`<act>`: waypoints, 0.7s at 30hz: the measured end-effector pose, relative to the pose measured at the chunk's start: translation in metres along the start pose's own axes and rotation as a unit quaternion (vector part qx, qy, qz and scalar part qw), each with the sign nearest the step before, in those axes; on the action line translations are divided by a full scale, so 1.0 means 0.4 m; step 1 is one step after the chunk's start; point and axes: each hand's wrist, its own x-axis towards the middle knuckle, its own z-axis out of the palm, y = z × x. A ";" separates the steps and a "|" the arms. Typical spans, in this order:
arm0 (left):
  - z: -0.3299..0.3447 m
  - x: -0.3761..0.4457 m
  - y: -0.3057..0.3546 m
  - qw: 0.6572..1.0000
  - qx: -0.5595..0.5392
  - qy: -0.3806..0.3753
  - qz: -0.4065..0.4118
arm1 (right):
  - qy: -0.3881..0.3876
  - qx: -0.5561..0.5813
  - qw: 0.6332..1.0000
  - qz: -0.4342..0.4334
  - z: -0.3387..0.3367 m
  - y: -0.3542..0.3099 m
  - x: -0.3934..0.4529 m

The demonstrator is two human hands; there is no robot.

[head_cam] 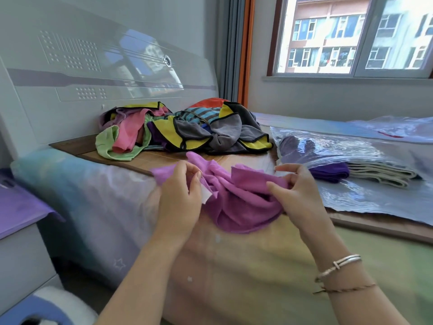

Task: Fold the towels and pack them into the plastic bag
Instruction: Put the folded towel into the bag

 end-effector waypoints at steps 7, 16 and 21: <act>0.014 -0.033 0.046 0.979 -0.015 -0.190 -0.073 | -0.076 -0.348 0.932 -0.070 -0.030 0.040 -0.052; 0.023 -0.028 0.059 0.946 -0.079 -0.243 -0.200 | -0.109 -0.371 0.912 -0.137 -0.025 0.070 -0.061; 0.017 -0.011 0.048 0.965 -0.150 -0.117 -0.180 | -0.040 -0.223 0.957 -0.184 -0.022 0.057 -0.047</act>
